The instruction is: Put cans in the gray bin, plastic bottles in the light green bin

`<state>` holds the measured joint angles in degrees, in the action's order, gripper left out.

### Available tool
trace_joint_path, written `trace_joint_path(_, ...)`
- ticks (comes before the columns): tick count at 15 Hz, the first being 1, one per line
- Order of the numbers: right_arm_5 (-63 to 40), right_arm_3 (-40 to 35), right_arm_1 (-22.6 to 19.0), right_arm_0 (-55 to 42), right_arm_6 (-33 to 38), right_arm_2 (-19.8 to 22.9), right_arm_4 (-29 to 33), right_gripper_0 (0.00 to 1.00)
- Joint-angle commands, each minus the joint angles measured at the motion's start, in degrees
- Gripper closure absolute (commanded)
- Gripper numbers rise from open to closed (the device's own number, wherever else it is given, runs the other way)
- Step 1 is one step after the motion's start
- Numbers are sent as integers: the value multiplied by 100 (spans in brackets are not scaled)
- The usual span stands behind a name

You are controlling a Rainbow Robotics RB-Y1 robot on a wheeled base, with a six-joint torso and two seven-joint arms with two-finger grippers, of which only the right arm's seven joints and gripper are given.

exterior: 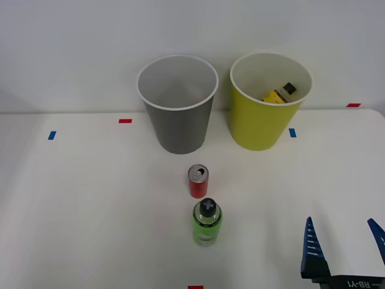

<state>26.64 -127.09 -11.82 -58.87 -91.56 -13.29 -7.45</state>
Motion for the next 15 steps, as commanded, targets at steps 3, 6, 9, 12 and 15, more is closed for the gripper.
trace_joint_path(3, 1080, 439, 330, -687, 2582, 433, 1518, 0)
trace_joint_path(6, 2135, 1336, 462, -450, 3338, 767, 2010, 0)
trace_joint_path(9, 3234, 2021, 585, -520, 3294, 916, 2274, 0)
trace_joint_path(12, 3919, 2619, 787, -520, 3233, 1162, 2643, 0)
trace_joint_path(15, 4236, 2988, 787, -520, 2591, 1180, 2722, 0)
